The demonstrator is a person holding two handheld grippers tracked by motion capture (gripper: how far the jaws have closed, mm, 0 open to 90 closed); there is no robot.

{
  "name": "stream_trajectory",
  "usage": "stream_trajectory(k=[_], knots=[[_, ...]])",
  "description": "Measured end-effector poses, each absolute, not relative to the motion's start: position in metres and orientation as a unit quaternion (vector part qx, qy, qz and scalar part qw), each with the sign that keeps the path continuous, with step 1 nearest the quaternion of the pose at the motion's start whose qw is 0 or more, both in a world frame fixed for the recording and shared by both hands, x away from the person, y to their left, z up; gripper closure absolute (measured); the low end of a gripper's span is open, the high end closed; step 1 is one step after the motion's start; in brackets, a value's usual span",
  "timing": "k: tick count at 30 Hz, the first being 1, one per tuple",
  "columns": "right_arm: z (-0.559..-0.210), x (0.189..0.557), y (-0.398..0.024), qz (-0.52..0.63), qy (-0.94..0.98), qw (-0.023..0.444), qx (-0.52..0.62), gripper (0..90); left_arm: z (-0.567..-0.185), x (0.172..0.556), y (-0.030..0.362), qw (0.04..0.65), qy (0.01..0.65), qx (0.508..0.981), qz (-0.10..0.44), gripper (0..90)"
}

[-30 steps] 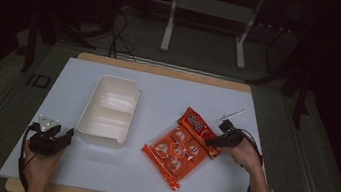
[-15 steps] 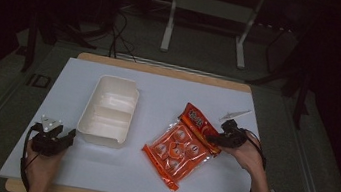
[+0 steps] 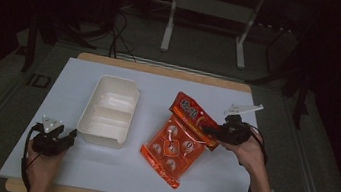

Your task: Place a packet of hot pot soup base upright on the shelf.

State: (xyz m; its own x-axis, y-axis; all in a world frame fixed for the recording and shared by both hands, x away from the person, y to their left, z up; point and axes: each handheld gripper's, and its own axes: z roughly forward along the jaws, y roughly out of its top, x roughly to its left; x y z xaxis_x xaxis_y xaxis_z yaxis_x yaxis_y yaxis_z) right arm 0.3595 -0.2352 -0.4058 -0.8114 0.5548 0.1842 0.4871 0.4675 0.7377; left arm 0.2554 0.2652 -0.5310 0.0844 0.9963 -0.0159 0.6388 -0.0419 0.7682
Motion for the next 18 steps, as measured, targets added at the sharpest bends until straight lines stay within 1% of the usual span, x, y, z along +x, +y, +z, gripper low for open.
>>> stream_trajectory(k=[8, 14, 18], knots=[[-0.382, 0.345, -0.210, 0.446, 0.851, 0.056, 0.272, 90.0, -0.530, 0.255, 0.265, 0.319, 0.615, 0.664, 0.283, 50.8], [-0.372, 0.335, -0.196, 0.467, 0.845, 0.072, 0.250, 90.0, -0.530, 0.255, 0.265, 0.319, 0.614, 0.664, 0.283, 50.8], [-0.368, 0.330, -0.188, 0.481, 0.841, 0.072, 0.239, 90.0, -0.531, 0.255, 0.264, 0.319, 0.614, 0.665, 0.282, 50.7]])
